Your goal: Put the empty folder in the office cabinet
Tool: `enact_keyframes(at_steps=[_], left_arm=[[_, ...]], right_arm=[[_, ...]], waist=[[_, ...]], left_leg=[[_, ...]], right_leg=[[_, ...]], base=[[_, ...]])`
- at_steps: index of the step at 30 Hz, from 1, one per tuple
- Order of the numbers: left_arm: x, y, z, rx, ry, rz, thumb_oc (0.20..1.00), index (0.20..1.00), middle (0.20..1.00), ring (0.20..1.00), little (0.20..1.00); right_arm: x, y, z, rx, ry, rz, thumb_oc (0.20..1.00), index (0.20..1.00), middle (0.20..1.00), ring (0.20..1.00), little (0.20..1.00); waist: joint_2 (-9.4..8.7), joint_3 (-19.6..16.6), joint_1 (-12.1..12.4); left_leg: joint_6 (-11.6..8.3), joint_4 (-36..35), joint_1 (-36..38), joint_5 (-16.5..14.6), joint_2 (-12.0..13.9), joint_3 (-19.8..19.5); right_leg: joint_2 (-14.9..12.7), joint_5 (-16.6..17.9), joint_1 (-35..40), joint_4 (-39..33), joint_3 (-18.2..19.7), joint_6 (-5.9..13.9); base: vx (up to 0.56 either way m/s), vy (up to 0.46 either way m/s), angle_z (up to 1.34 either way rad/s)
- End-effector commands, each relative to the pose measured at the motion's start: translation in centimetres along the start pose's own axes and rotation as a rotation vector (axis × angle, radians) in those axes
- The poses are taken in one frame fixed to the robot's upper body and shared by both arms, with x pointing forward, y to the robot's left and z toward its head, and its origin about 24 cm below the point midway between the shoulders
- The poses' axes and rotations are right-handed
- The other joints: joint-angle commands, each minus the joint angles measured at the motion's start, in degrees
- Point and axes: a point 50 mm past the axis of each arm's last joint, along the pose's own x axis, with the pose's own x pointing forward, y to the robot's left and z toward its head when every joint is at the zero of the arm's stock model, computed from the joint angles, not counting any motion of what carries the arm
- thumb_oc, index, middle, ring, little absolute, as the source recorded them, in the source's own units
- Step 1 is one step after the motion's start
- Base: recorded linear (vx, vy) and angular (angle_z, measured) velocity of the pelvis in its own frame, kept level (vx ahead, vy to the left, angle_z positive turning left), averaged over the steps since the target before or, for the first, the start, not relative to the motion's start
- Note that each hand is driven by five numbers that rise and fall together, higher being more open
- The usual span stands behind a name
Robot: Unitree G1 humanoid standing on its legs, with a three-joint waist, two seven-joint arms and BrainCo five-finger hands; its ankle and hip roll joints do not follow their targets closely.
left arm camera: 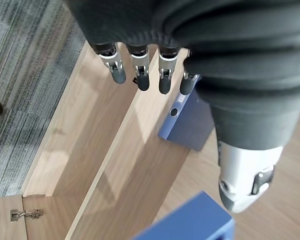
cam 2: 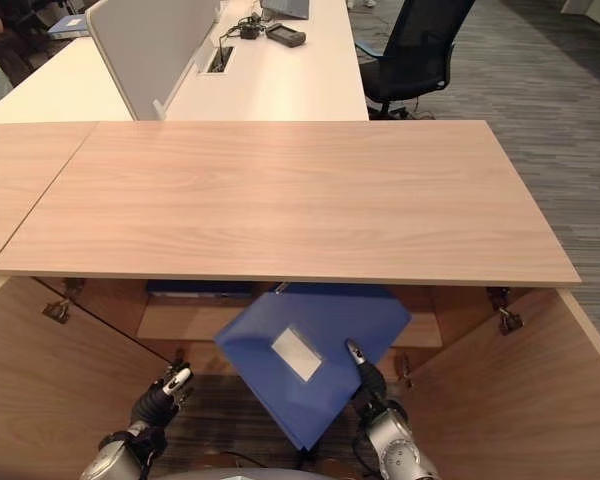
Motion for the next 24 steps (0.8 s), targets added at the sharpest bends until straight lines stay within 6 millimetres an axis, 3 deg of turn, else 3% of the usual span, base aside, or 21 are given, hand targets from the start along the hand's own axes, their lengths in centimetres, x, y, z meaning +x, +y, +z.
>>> enact_keyframes(at_steps=[1, 4, 5, 6, 12, 19, 24], left_arm=[[-0.3, 0.1, 1.9, 0.033, -0.071, -0.03, 1.0, 1.0, 1.0, 1.0, 1.0], [-0.6, 0.2, 1.7, 0.023, -0.068, -0.022, 1.0, 1.0, 1.0, 1.0, 1.0], [-1.2, 0.9, 1.0, 0.041, -0.046, 0.005, 1.0, 1.0, 1.0, 1.0, 1.0], [-1.2, 0.9, 1.0, 0.041, -0.046, 0.005, 1.0, 1.0, 1.0, 1.0, 1.0], [-2.6, 2.2, 0.0, 0.05, 0.001, 0.047, 1.0, 1.0, 1.0, 1.0, 1.0], [-3.5, 2.6, -0.6, 0.053, 0.031, 0.064, 1.0, 1.0, 1.0, 1.0, 1.0], [-3.4, 2.3, -0.1, 0.061, 0.022, 0.048, 1.0, 1.0, 1.0, 1.0, 1.0]], right_arm=[[1.2, 4.7, 2.7, 0.03, -0.151, 0.169, 0.2, 0.2, 0.2, 0.2, 0.2], [1.2, 5.1, 3.3, 0.018, -0.171, 0.178, 0.2, 0.2, 0.2, 0.2, 0.2], [0.8, 4.9, 3.3, 0.016, -0.187, 0.182, 0.2, 0.2, 0.2, 0.2, 0.2], [0.8, 4.9, 3.3, 0.016, -0.187, 0.182, 0.2, 0.2, 0.2, 0.2, 0.2], [0.4, 5.4, 3.2, 0.025, -0.201, 0.19, 0.2, 0.2, 0.2, 0.2, 0.2], [0.8, 6.2, 3.6, 0.076, -0.249, 0.164, 0.2, 0.2, 0.2, 0.2, 0.2], [1.6, 8.5, 5.1, 0.134, -0.329, 0.193, 0.2, 0.2, 0.2, 0.2, 0.2]], waist=[[-0.43, 1.72, 0.75], [0.52, 1.62, 1.44], [1.52, -0.16, 1.23], [1.48, -0.29, 1.14], [1.78, -2.16, 1.95], [1.41, -2.17, 2.93], [1.29, 0.47, 3.93]], left_leg=[[2.86, -13.25, -0.26, 3.67, -2.21, 3.46], [2.66, -17.01, -0.12, 5.55, -1.72, 3.46], [2.59, -22.13, 3.13, 6.39, -1.23, 2.06], [2.61, -22.22, 2.98, 6.54, -1.29, 1.99], [3.67, -25.55, 9.29, 4.97, -1.33, 2.75], [4.44, -24.71, 10.14, 3.02, -1.53, 3.21], [4.84, -18.68, 4.54, 1.51, -2.36, 2.64]], right_leg=[[-5.71, -4.21, 3.76, 0.73, -1.24, 8.08], [-5.12, -4.68, 3.74, 1.22, -0.49, 7.91], [-4.84, -4.74, 4.98, 0.85, 0.0, 7.89], [-4.88, -4.68, 4.83, 0.83, -0.07, 7.9], [-5.67, -5.25, 8.14, -0.15, 0.88, 8.71], [-6.2, -5.65, 8.8, -0.15, 0.96, 9.31], [-7.02, -6.33, 5.41, 2.96, 0.17, 9.47]], base=[[0.05, 0.027, 0.17], [0.11, 0.094, -0.02], [0.15, 0.108, -0.18], [0.19, 0.138, -0.22], [0.12, 0.092, -0.15], [0.06, 0.059, -0.04], [-0.1, 0.029, 0.03]])
